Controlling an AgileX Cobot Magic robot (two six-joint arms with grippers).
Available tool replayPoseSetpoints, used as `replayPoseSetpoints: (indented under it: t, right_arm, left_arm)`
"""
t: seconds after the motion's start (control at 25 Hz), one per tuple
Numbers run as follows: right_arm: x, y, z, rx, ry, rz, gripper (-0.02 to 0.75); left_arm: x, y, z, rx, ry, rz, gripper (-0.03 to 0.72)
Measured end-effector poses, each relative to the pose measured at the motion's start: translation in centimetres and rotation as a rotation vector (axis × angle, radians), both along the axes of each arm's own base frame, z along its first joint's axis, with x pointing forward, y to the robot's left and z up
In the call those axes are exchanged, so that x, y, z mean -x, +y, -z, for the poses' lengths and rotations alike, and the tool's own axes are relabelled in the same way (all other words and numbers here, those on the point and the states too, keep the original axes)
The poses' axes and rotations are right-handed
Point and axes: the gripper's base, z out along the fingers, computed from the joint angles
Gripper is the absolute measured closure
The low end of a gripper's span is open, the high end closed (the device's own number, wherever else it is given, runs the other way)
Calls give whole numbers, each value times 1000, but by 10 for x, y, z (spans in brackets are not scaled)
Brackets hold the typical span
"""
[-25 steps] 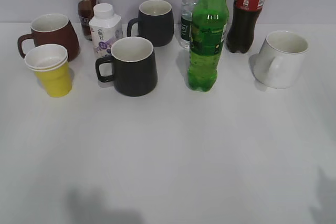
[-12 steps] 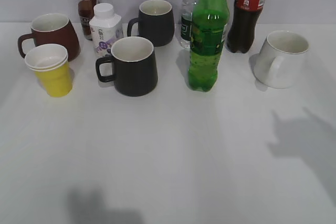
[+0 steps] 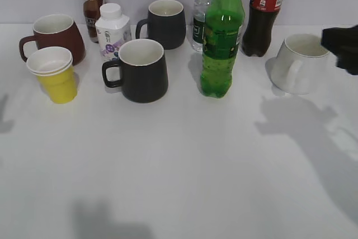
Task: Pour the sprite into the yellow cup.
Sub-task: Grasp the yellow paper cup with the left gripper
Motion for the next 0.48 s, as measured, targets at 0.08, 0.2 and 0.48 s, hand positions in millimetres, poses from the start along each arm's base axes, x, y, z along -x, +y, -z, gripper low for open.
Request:
replayPoseSetpoints:
  t: [0.08, 0.2, 0.48]
  right_arm:
    - [-10, 6, 6, 2, -24, -7, 288]
    - [-19, 16, 16, 10, -28, -26, 288]
    - [-23, 40, 30, 18, -18, -104, 287]
  left_arm:
    - [-1, -3, 10, 8, 49, 14, 185]
    - [4, -18, 25, -11, 109, 101, 153]
    - [-6, -44, 51, -71, 156, 262, 88]
